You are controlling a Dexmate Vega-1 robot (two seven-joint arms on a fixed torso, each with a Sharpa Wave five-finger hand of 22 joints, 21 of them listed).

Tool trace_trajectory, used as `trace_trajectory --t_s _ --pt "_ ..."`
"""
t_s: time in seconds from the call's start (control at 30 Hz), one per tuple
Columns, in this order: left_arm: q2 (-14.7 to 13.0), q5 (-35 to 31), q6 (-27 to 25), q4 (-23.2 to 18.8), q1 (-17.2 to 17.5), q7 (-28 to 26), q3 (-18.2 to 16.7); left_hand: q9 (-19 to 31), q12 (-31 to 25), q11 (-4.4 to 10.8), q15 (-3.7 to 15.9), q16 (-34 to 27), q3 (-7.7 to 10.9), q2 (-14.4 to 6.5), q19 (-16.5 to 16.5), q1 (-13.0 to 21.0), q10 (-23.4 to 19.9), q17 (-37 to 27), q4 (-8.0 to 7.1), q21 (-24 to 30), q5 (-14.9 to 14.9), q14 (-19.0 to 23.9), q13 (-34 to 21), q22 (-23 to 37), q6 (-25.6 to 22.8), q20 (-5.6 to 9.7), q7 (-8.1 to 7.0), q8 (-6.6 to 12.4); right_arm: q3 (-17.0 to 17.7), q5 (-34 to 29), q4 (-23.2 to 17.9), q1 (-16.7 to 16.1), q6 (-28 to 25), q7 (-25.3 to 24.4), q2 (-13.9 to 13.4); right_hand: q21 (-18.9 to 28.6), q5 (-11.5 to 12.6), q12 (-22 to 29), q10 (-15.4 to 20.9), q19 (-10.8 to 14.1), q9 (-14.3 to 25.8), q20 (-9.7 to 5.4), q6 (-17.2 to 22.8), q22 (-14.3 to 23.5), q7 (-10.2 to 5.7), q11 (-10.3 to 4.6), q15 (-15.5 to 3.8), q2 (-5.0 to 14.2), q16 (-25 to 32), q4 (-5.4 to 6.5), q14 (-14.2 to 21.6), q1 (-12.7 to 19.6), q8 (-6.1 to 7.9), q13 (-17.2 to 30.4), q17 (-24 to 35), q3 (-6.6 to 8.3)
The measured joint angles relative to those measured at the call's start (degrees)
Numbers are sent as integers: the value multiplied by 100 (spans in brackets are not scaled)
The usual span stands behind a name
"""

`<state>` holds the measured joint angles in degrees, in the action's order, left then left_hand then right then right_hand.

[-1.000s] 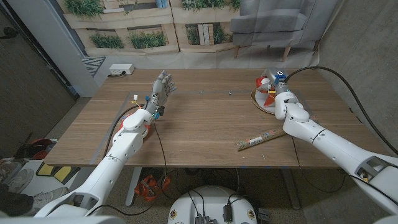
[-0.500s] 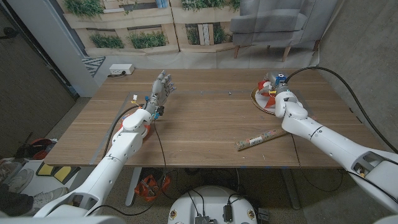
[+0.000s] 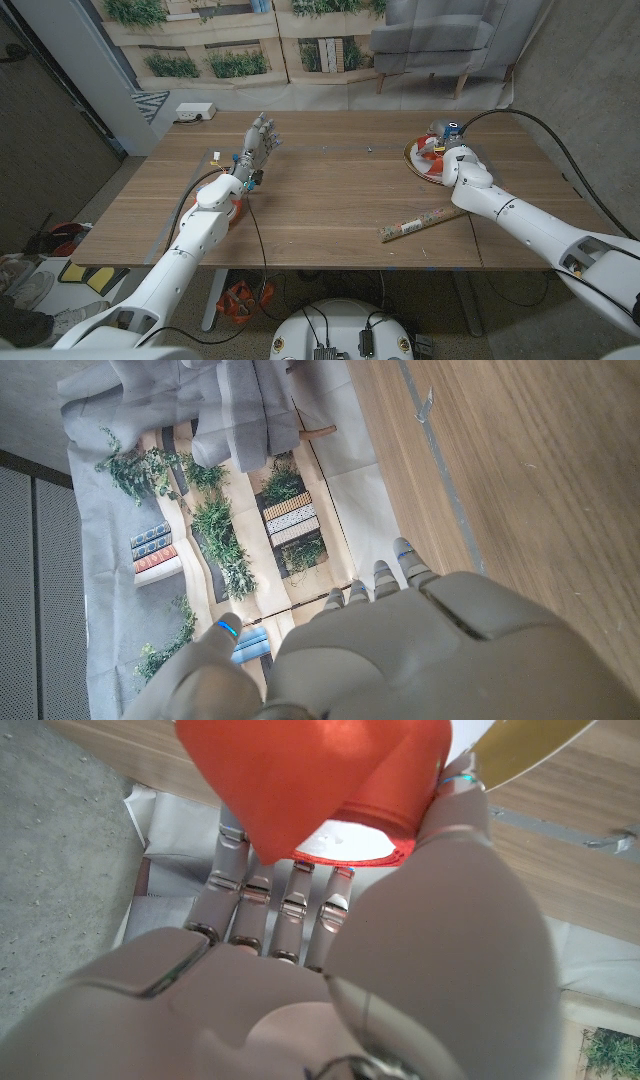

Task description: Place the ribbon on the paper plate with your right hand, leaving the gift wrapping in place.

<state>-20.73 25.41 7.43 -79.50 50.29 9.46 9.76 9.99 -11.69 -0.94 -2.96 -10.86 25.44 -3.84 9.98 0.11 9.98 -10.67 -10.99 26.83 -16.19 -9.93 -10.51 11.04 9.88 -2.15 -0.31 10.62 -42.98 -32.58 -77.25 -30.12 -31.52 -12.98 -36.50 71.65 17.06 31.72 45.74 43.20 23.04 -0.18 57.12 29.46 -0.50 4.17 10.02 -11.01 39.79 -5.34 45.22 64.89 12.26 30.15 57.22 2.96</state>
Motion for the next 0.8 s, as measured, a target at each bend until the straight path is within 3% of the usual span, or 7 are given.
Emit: trace_trajectory --t_s 0.53,0.63,0.67,0.73,0.77,0.8 --pt "36 -34 -18 71 -58 27 -4 0 0 0 0 0 0 0 0 0 0 0 0 0 0 0 0 0 0 0 0 0 -157 175 203 138 -92 172 7 131 22 0 -1 0 -13 0 22 -91 17 -1 0 0 -27 15 1 0 -63 0 0 -15" --pt "39 -39 -19 81 -66 32 -5 0 0 0 0 0 0 0 0 0 0 0 0 0 0 0 0 0 0 0 0 0 -177 194 208 150 -108 199 3 195 -89 0 -1 0 -52 1 -1 -168 42 -1 -20 0 -258 -3 81 0 -113 0 113 80" --pt "41 -41 -19 84 -69 34 -5 0 0 0 0 0 0 0 0 0 0 0 0 0 0 0 0 0 0 0 0 0 -181 199 208 153 -111 206 1 197 -141 0 -3 -1 -68 1 -29 -214 120 -3 -21 0 -373 3 81 0 -144 0 348 124" --pt "44 -43 -19 89 -71 38 -6 0 0 0 0 0 0 0 0 0 0 0 0 0 0 0 0 0 0 0 0 0 -188 210 208 160 -117 225 -7 193 -280 0 -62 -42 -135 42 -109 -375 270 -62 -71 2 -689 29 73 -2 -167 0 400 161" --pt "45 -45 -20 92 -72 40 -7 0 0 0 0 0 0 0 0 0 0 0 0 0 0 0 0 0 0 0 0 0 -195 222 207 164 -125 243 -12 160 -355 0 -109 -153 -182 -6 -210 -495 282 -108 -189 3 -925 40 93 -3 -167 -3 156 181" --pt "45 -45 -19 92 -73 41 -7 0 0 0 0 0 0 0 0 0 0 0 0 0 0 0 0 0 0 0 0 0 -195 223 207 164 -125 244 -12 128 -425 0 -187 -401 -238 -155 -379 -636 230 -167 -362 4 -1233 99 142 -4 -162 -97 -188 283"
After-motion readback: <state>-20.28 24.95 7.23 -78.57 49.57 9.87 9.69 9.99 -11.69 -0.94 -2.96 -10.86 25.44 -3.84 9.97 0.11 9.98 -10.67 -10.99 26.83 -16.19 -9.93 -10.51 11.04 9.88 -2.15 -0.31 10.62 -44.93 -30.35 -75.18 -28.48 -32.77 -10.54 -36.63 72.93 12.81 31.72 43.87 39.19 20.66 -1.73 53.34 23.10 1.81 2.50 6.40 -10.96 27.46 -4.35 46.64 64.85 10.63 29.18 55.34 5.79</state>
